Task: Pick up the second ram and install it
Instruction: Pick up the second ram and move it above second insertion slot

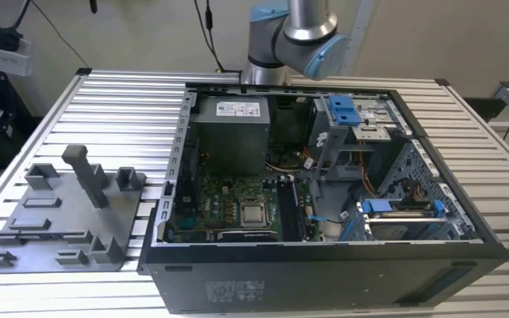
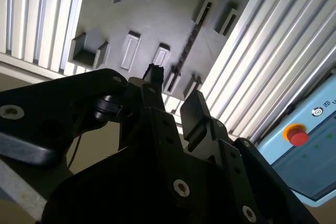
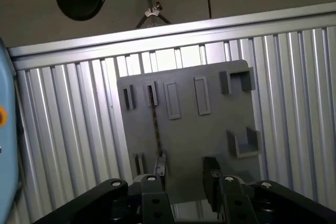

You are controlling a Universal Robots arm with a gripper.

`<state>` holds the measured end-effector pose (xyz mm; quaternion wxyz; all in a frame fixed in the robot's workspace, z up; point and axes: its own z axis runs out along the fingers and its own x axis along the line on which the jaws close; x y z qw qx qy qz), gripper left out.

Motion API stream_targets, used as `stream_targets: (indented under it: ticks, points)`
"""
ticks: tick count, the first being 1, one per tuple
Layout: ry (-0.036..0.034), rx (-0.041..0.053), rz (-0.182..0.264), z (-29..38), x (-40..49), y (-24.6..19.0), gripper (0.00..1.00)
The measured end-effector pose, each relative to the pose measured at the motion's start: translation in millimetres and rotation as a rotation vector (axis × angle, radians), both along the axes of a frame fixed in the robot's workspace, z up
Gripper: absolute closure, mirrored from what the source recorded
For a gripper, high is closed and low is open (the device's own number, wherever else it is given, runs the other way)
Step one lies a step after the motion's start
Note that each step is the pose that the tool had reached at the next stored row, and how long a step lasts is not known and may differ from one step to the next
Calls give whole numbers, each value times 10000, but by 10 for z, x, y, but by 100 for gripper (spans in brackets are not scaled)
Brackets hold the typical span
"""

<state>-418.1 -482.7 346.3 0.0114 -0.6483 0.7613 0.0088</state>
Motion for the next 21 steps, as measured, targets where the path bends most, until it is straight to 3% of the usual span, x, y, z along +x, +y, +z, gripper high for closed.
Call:
stream_targets:
  ticks: [21]
  points:
    - [-1,1,8,-292,-1,-30,58]
